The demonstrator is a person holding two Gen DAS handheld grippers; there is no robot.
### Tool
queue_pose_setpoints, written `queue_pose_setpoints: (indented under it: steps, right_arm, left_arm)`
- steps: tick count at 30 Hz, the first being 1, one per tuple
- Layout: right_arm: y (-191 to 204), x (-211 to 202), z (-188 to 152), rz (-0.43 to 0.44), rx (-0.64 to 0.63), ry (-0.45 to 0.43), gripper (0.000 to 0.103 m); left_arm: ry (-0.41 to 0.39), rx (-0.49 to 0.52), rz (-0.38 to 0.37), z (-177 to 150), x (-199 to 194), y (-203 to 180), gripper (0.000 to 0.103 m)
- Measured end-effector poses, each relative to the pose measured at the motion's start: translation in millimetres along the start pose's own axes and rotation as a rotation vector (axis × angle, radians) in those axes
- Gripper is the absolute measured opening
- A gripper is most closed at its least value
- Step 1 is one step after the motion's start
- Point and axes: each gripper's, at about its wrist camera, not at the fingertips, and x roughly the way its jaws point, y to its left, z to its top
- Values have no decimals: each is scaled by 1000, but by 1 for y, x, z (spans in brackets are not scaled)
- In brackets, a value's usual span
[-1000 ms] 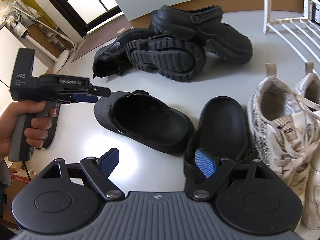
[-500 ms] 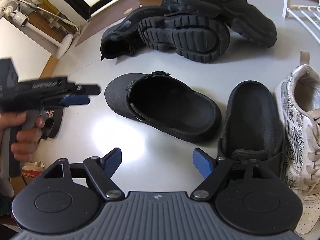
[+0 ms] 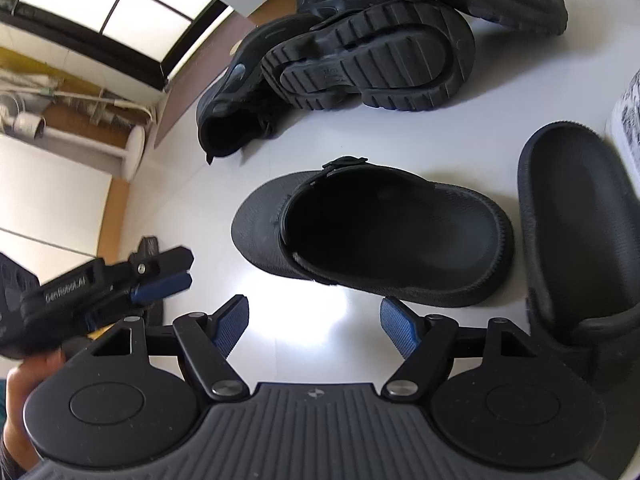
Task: Organize scattered shoes
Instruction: 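Open the left gripper off the clog while moving the right tool toward its strap, then close the right gripper on the second clog's heel strap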
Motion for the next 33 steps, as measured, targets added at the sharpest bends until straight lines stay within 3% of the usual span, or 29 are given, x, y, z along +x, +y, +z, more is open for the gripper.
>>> queue_pose_setpoints:
  steps: [8, 19, 21, 24, 33]
  right_arm:
    - [-6, 15, 2, 50, 71, 23, 73]
    - [-37, 35, 3, 109, 288, 36, 74]
    - [-42, 39, 3, 120, 327, 38, 79]
    - [-54, 47, 2, 110, 400, 39, 79]
    - [-53, 55, 3, 104, 409, 41, 79]
  left_arm:
    - [9, -14, 14, -3, 2, 5, 67]
    - [19, -22, 26, -4, 5, 9, 67]
    - [20, -21, 28, -4, 5, 9, 67]
    - [17, -20, 32, -4, 3, 10, 67]
    - [21, -25, 43, -6, 2, 14, 67]
